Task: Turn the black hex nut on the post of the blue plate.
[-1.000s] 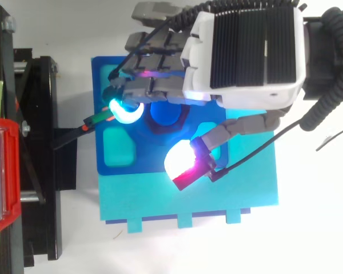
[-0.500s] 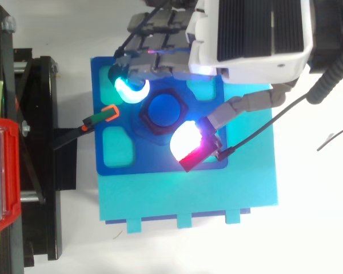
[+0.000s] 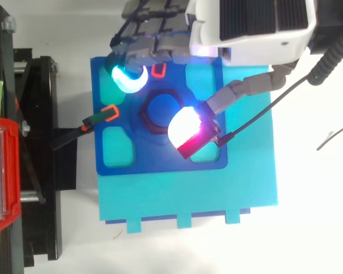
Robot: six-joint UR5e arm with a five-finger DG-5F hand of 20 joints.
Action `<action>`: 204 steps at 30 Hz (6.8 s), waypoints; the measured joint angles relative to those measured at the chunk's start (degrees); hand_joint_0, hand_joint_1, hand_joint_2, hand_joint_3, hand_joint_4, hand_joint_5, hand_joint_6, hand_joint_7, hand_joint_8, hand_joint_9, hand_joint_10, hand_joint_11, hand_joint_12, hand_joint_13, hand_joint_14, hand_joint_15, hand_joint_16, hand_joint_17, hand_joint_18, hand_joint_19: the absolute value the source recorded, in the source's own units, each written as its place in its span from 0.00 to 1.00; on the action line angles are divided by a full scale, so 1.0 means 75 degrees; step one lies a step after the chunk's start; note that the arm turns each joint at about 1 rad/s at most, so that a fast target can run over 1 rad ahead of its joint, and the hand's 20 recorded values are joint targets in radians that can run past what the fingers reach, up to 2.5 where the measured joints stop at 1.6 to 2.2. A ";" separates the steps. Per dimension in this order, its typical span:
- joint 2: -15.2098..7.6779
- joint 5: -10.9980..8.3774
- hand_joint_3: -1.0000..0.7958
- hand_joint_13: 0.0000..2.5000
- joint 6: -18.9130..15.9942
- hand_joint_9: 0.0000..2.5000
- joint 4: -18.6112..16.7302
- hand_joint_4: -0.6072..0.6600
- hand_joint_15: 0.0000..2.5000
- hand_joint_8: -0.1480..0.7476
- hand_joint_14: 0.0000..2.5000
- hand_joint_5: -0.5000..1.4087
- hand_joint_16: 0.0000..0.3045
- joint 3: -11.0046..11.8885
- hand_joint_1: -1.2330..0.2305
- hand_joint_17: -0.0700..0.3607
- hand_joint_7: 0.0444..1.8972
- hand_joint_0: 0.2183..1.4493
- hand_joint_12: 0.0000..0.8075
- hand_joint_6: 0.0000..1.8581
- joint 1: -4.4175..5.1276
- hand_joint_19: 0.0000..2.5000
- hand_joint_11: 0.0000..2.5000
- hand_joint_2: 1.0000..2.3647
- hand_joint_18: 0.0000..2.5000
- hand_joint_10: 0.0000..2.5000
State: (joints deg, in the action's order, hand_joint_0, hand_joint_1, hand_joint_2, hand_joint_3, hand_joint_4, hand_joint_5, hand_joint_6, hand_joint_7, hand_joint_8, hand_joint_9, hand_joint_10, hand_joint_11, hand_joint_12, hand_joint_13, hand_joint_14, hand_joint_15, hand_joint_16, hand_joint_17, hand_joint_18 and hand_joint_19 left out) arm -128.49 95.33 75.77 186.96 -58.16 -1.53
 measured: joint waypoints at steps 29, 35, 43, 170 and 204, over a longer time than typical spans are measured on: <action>0.0002 -0.0906 0.28 0.13 -0.0009 0.19 0.0039 0.61 0.01 0.44 0.00 0.16 0.19 0.0091 0.57 0.47 0.41 0.20 0.45 0.27 0.0602 0.02 0.00 0.00 0.04 0.00; 0.0002 -0.1216 0.28 0.13 0.0008 0.19 0.0199 0.61 0.01 0.45 0.00 0.16 0.19 0.0090 0.57 0.47 0.41 0.20 0.45 0.27 0.0790 0.02 0.00 0.00 0.04 0.00; 0.0005 -0.1322 0.28 0.13 -0.0001 0.19 0.0312 0.61 0.01 0.45 0.00 0.16 0.19 0.0087 0.57 0.47 0.42 0.20 0.45 0.27 0.0880 0.02 0.00 0.00 0.04 0.00; 0.0011 -0.1125 0.28 0.12 0.0192 0.19 0.0543 0.61 0.01 0.44 0.00 0.16 0.19 0.0053 0.69 0.47 0.42 0.20 0.45 0.27 0.0771 0.02 0.00 0.00 0.03 0.00; 0.0010 -0.0344 0.28 0.13 0.0593 0.19 0.0541 0.61 0.01 0.44 0.00 0.16 0.19 0.0330 0.69 0.47 0.42 0.20 0.45 0.27 0.0209 0.02 0.00 0.00 0.03 0.00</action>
State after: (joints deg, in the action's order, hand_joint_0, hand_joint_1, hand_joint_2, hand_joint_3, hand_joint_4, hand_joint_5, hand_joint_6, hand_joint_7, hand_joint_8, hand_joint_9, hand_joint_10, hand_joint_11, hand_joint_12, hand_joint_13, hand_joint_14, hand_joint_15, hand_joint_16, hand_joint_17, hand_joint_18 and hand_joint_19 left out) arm -128.41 92.75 80.22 191.02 -55.69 0.04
